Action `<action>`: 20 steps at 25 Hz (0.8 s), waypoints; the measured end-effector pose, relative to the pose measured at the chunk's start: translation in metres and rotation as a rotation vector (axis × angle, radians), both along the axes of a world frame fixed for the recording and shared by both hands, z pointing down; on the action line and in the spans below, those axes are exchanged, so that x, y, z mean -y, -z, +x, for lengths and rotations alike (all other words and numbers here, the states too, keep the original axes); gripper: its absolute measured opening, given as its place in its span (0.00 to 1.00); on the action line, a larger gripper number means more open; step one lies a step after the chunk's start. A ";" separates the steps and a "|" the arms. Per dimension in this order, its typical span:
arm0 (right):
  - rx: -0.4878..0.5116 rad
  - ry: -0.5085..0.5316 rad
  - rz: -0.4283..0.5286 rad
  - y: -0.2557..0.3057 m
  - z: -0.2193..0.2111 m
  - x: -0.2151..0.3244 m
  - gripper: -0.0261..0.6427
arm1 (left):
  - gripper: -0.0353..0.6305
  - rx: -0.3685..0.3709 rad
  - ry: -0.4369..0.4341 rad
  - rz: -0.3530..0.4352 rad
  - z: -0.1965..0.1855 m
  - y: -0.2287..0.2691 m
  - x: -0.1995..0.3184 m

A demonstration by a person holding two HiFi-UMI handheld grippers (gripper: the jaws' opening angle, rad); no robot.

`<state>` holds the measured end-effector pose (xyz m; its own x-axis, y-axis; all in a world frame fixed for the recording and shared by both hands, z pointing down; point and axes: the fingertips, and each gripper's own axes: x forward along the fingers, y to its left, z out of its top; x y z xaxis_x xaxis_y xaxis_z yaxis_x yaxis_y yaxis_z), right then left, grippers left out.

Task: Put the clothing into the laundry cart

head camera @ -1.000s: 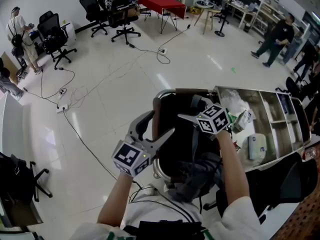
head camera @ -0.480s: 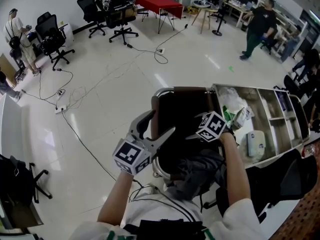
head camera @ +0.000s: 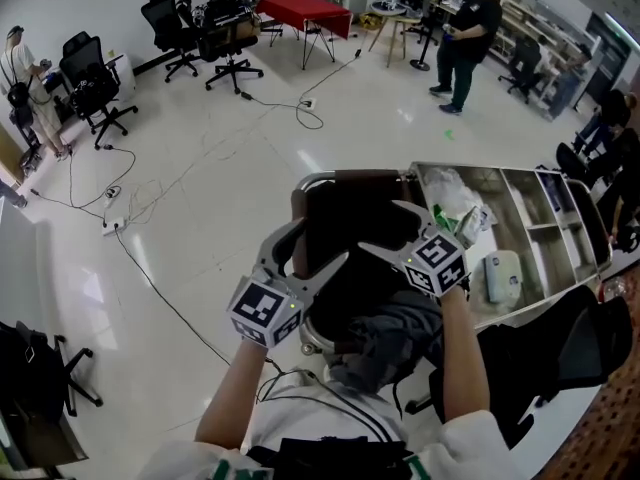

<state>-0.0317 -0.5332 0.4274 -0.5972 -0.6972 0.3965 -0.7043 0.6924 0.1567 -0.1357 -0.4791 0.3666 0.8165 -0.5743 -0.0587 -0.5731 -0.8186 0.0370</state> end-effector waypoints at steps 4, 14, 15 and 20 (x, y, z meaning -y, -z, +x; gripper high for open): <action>0.121 -0.105 0.141 0.042 0.008 -0.018 0.73 | 0.55 -0.011 0.027 0.008 -0.001 0.007 -0.003; 0.298 -0.481 0.387 0.090 0.060 -0.078 0.73 | 0.55 -0.010 0.125 0.068 -0.007 0.024 -0.012; 0.324 -0.515 0.405 0.094 0.065 -0.083 0.72 | 0.55 -0.008 0.133 0.071 -0.008 0.024 -0.013; 0.391 -0.578 0.469 0.101 0.075 -0.099 0.72 | 0.55 -0.004 0.142 0.065 -0.007 0.018 -0.016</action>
